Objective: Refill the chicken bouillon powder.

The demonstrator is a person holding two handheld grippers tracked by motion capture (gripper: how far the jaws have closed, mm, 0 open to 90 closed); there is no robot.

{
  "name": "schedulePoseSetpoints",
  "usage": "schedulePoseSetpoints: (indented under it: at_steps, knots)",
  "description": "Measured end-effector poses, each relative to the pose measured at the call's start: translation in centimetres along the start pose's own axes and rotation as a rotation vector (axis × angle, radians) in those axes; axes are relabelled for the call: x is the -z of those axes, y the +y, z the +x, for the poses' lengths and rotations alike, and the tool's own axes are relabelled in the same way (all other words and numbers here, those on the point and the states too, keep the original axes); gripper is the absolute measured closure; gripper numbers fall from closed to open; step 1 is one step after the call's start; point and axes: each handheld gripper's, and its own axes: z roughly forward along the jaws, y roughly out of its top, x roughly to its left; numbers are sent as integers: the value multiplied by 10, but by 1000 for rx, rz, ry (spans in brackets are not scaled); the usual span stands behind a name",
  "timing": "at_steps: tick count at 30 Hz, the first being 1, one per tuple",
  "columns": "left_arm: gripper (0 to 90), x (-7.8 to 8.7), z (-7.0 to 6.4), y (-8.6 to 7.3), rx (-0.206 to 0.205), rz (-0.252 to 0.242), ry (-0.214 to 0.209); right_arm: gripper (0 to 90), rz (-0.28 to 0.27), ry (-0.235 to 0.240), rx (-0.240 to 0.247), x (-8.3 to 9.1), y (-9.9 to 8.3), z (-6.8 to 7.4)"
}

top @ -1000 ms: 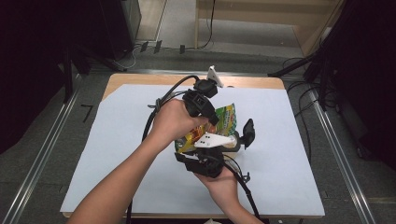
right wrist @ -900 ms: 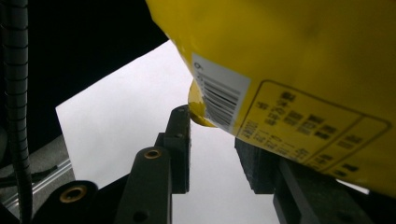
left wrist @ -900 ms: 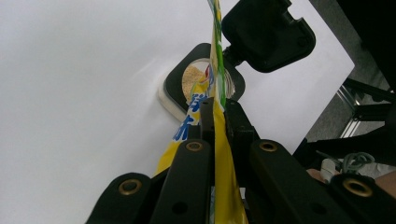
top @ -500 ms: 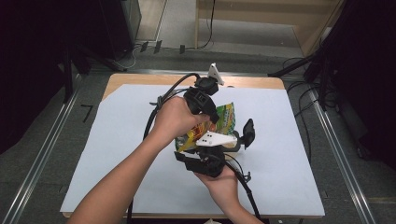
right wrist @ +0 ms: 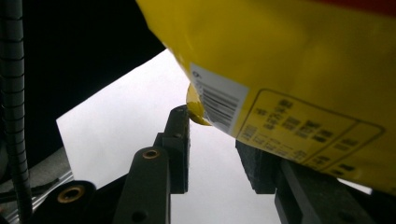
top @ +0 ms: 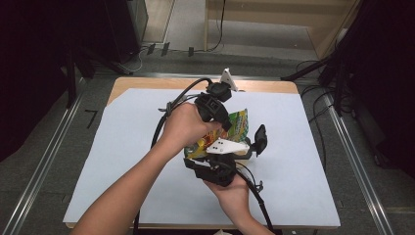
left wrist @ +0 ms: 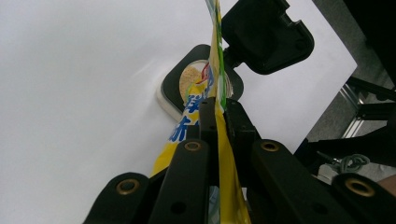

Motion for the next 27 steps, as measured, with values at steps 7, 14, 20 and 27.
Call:
schedulePoseSetpoints:
  at_steps: [7,14,20,27]
  knots:
    - [887,0,0,-1,-7,-1,1,663,-1,-10,15,-1,-1,1]
    - [887,0,2,-2,-2,-8,-5,664,5,-15,26,-1,-1,2]
    - [889,1,3,-2,-4,-11,-11,664,10,-16,33,0,0,1]
    - [889,0,7,-5,2,-22,-29,663,21,-19,51,0,-1,2]
